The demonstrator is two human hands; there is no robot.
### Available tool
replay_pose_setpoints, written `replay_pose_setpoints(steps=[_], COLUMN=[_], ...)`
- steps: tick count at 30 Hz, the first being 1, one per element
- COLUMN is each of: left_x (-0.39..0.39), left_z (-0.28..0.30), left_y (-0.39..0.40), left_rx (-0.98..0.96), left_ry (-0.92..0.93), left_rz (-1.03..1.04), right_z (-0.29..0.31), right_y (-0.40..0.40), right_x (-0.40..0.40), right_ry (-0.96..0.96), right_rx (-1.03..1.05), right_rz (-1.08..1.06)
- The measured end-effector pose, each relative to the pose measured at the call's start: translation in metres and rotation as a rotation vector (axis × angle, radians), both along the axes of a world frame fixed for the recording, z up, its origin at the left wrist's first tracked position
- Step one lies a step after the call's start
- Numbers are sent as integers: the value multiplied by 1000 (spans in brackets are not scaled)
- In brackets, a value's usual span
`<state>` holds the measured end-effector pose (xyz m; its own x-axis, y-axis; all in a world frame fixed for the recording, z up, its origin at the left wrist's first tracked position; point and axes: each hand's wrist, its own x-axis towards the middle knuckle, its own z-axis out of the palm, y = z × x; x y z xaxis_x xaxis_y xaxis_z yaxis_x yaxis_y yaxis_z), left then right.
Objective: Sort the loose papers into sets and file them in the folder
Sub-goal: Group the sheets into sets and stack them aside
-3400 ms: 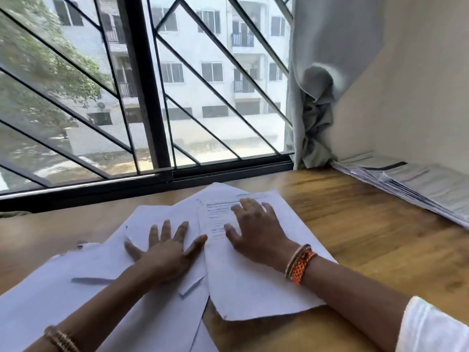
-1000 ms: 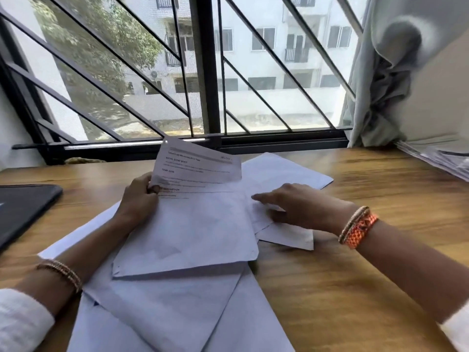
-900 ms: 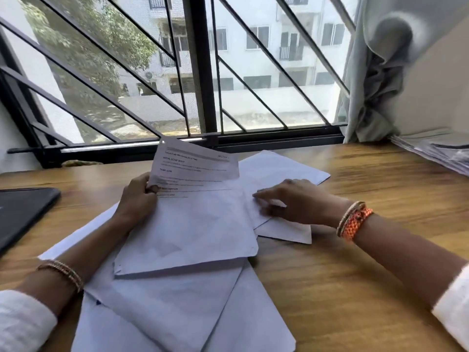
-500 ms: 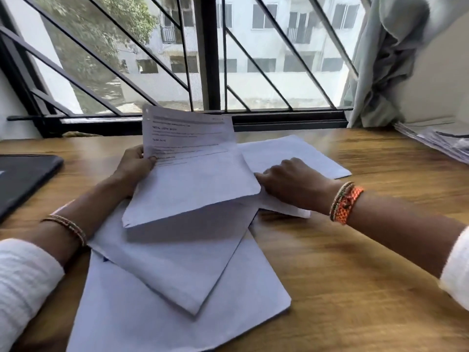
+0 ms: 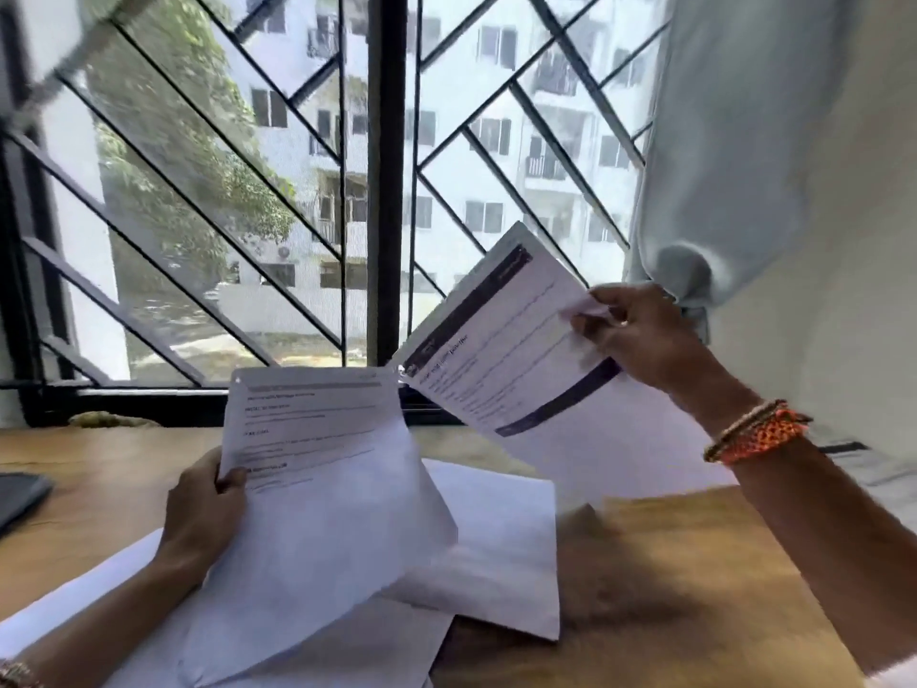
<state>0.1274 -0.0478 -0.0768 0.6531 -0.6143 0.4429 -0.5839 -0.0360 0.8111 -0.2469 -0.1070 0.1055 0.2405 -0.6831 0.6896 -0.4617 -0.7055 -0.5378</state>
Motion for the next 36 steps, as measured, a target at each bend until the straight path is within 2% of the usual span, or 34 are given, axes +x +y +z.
replay_pose_setpoints(steps=[3, 5, 11, 15, 21, 27, 30, 36], left_x=[-8, -16, -52, -68, -63, -59, -59, -55], left_z=[7, 14, 25, 23, 15, 8, 8, 0], left_y=[1, 3, 5, 10, 13, 11, 10, 2], left_rx=[-66, -108, -375, -363, -337, -343, -337, -349], left_ry=[-28, -32, 1, 18, 1, -104, -99, -77], left_rz=[-11, -35, -93, -138, -197, -213, -222, -222], right_z=[8, 2, -31, -52, -63, -74, -79, -87], right_y=[2, 1, -16, -23, -21, -30, -31, -44], right_x=[1, 2, 7, 10, 14, 5, -2, -16], right_ry=[-256, -348, -394, -453, -743, -756, -757, -699], right_rx=[91, 161, 138, 205, 468, 662, 726, 701], right_rz=[103, 165, 29, 49, 217, 251, 287, 297])
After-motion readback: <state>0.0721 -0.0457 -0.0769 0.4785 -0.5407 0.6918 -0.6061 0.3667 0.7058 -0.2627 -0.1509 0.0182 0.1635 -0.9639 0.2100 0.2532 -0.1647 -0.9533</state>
